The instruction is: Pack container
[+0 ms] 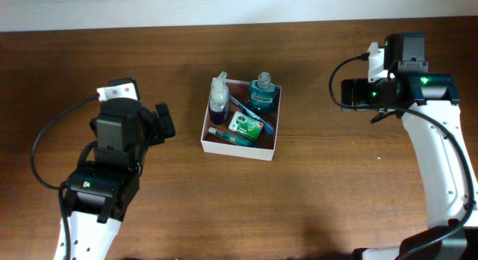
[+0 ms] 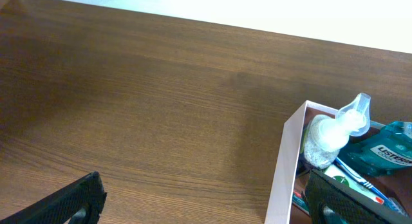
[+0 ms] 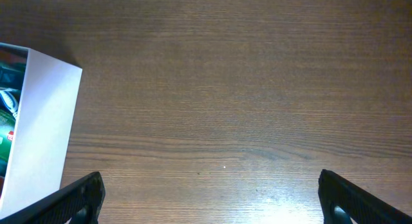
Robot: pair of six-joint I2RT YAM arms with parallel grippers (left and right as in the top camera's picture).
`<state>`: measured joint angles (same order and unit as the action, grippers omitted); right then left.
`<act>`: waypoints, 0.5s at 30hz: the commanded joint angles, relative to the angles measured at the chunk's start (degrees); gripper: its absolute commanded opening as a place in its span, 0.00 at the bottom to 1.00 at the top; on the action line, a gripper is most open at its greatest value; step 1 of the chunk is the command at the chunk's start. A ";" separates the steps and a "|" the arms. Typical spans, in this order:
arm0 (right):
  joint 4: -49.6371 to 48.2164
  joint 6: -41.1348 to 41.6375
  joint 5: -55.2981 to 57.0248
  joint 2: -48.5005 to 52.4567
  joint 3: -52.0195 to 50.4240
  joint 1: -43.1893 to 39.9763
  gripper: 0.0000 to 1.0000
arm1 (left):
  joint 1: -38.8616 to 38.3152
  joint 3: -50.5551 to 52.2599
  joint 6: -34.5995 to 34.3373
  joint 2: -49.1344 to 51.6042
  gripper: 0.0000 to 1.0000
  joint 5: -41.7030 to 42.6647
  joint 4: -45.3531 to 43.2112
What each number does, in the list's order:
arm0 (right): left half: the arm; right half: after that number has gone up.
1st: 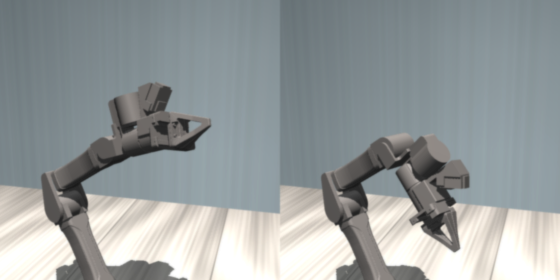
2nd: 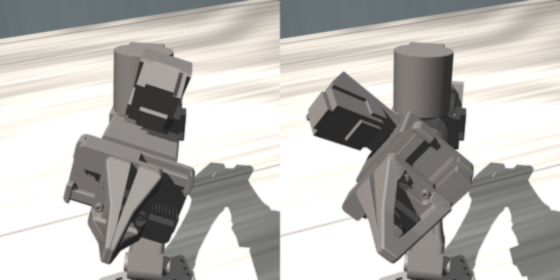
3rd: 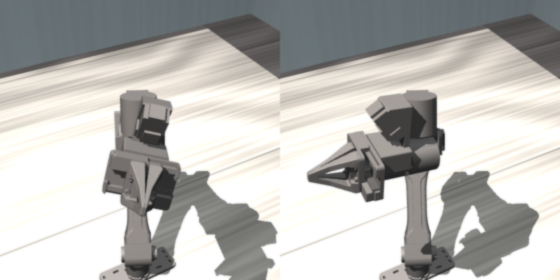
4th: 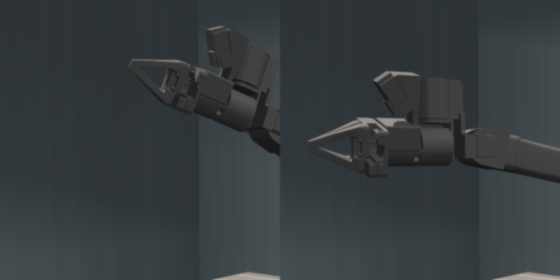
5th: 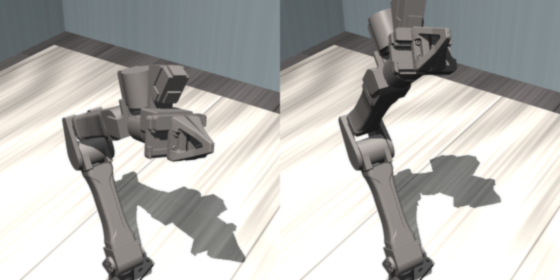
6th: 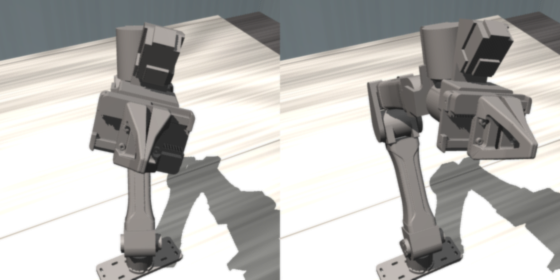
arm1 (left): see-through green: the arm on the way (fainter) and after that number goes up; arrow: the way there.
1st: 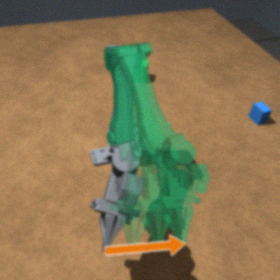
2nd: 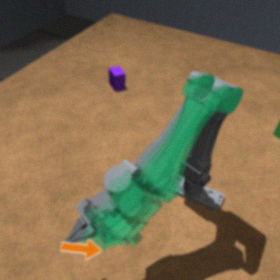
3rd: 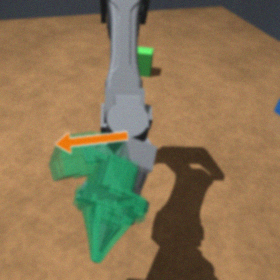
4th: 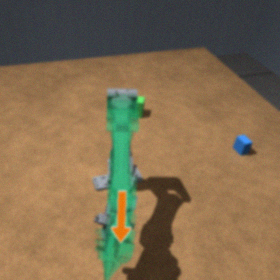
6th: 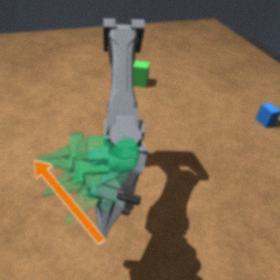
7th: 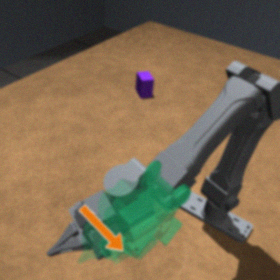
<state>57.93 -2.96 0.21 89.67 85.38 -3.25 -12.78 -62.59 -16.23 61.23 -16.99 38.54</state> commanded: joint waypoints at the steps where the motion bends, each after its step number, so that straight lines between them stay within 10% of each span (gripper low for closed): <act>1: -0.04 0.46 0.37 -0.17 0.39 -0.26 0.99 | 0.20 -0.57 0.70 -0.13 0.99 -0.83 0.13; 15: -0.02 0.48 0.35 -5.42 0.11 -0.11 0.98 | 0.20 -0.57 0.70 -0.13 0.99 -0.83 0.13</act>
<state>57.93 -2.98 0.21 89.08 85.36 -3.25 -12.78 -62.59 -16.23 61.23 -16.97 38.57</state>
